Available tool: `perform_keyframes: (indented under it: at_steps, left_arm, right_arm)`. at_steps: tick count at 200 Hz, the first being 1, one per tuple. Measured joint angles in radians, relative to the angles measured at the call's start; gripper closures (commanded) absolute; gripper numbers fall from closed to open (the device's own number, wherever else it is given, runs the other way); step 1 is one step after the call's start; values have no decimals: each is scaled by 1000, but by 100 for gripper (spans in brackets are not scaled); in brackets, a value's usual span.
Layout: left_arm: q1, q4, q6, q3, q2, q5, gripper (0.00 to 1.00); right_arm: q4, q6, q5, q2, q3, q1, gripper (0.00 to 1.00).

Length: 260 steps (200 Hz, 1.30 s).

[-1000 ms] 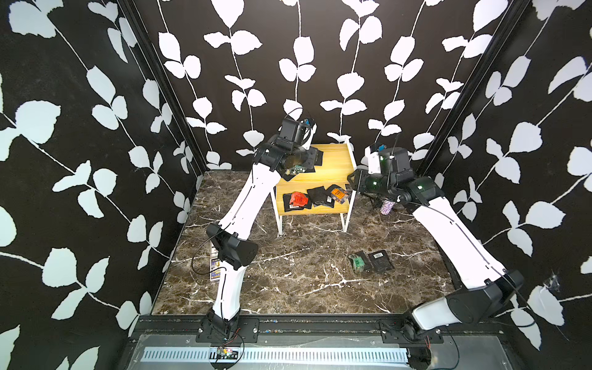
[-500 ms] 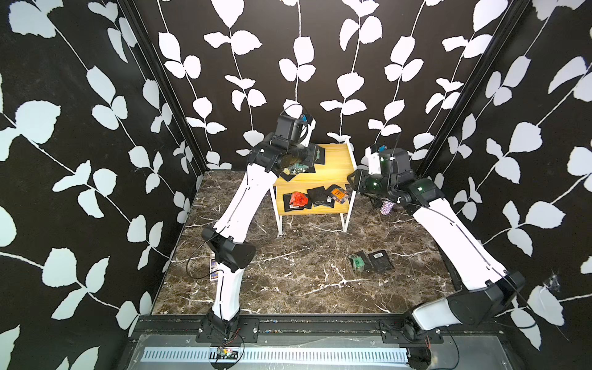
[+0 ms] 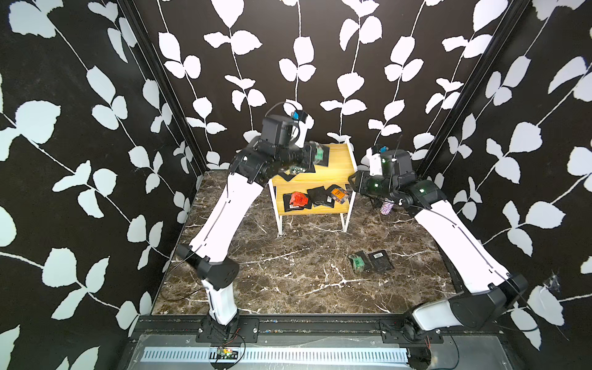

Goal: Remove the tea bags from the shelf
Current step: Pick up the tea bag from the shelf, then place the tea bag at the center of the board.

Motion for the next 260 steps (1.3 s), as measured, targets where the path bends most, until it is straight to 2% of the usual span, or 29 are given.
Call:
perform_keyframes:
  at_steps: [69, 118, 178, 214, 260]
  left_arm:
    - [-120, 124, -15, -530, -305, -3, 100]
    - [-209, 233, -23, -850, -411, -21, 100]
    - [-273, 407, -75, -1135, -411, 0, 100]
    - [-290, 529, -88, -1205, -356, 27, 100]
    - [-312, 639, -97, -1232, -200, 56, 100]
  right_arm:
    - [-5, -12, -8, -33, -5, -4, 53]
    - [-8, -23, -13, -33, -9, -6, 53]
    - [-8, -27, -16, -42, -32, -6, 53]
    - [-9, -27, -19, -51, -42, -6, 53]
    - [-11, -31, -19, -54, -42, -7, 53]
